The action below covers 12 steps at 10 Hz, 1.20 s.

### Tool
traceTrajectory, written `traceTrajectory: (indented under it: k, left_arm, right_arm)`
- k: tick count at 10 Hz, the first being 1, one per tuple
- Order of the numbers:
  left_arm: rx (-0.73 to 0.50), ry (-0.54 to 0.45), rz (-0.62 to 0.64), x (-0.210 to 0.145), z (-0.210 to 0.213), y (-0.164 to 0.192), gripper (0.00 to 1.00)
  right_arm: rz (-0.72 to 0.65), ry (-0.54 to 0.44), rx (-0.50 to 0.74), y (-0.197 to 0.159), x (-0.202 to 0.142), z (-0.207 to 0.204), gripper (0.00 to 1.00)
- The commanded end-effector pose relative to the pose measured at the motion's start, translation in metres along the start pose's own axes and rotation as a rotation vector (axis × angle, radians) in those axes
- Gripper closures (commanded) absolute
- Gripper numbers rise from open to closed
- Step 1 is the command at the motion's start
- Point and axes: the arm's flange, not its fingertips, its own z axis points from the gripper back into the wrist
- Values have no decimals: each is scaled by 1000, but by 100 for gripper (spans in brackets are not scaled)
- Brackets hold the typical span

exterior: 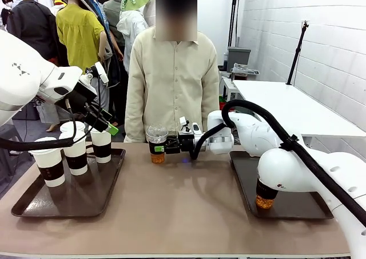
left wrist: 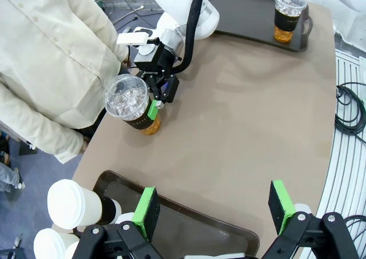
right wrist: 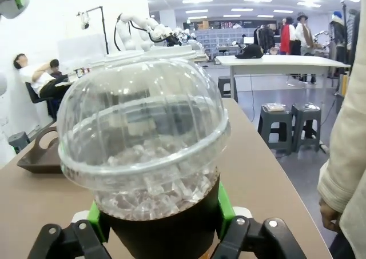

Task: Distribute the coffee onto the tray.
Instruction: Pick up another iced Americano from the middle of the table and place it on the right Handle tray.

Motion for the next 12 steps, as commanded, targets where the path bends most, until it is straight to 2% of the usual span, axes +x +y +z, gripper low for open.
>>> traceTrajectory:
  k: [1, 5, 8, 9, 12]
  left_arm:
    - [-15, -18, -13, -2, 0, 3, 0]
    - [-15, -18, -13, -2, 0, 3, 0]
    - [-15, -18, -13, -2, 0, 3, 0]
    - [-15, -18, -13, -2, 0, 3, 0]
    - [-15, -18, -13, -2, 0, 3, 0]
  right_arm:
    - [-9, 1, 25, -11, 5, -2, 18]
    - [-24, -6, 12, -8, 19, 10, 18]
    - [-40, -17, 52, -6, 24, 15, 18]
    - [-22, -25, 41, -6, 24, 15, 36]
    - [-17, 0, 5, 1, 41, 25, 36]
